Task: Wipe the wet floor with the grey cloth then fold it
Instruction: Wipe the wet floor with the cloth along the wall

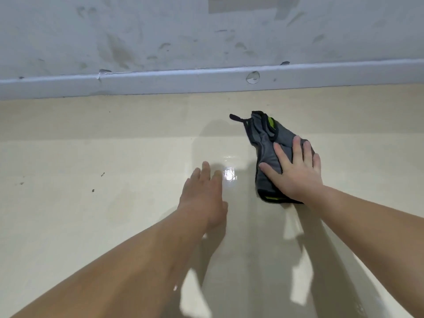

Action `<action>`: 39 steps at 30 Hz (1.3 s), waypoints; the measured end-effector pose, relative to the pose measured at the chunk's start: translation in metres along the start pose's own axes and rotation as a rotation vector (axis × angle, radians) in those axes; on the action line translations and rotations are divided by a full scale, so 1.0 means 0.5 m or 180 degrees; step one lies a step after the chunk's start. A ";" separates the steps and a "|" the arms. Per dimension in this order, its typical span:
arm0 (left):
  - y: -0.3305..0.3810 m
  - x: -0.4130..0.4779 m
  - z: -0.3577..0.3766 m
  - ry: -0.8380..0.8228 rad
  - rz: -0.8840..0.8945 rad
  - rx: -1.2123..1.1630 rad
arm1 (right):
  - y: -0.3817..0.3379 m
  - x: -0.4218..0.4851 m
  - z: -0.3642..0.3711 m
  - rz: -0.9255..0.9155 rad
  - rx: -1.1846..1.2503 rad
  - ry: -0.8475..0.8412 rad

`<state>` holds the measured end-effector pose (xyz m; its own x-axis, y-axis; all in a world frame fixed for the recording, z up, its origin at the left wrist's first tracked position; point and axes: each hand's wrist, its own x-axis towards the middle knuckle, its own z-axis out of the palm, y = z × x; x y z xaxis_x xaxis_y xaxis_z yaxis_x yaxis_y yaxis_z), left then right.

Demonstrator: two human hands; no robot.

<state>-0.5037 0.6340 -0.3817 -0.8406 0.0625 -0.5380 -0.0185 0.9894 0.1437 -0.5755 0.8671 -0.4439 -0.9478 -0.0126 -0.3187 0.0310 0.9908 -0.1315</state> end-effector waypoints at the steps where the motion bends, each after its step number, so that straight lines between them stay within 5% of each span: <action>1: 0.008 -0.001 0.005 0.0013 0.0006 -0.0018 | 0.011 -0.024 0.011 0.0100 0.0001 0.0160; 8: 0.005 -0.053 0.026 0.0200 0.0063 -0.0411 | -0.073 -0.190 0.083 0.0152 -0.0239 0.0155; 14: -0.059 -0.123 0.016 0.0460 0.0043 -0.0653 | -0.203 -0.280 0.139 -0.0996 -0.0138 0.0036; 20: -0.061 -0.132 0.004 0.0646 0.0082 -0.0516 | -0.159 -0.172 0.069 -0.1793 -0.0445 -0.0374; 31: 0.153 -0.046 -0.038 0.0196 0.0520 -0.0135 | 0.152 0.021 -0.063 0.0653 0.0358 -0.0464; 39: 0.251 -0.021 -0.016 -0.0028 0.0756 0.0067 | 0.223 -0.169 0.026 0.0824 0.0228 0.0409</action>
<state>-0.5015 0.7565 -0.3514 -0.8152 0.2947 -0.4985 0.1904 0.9494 0.2499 -0.4879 0.9768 -0.4440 -0.9377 0.2609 -0.2292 0.2949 0.9468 -0.1287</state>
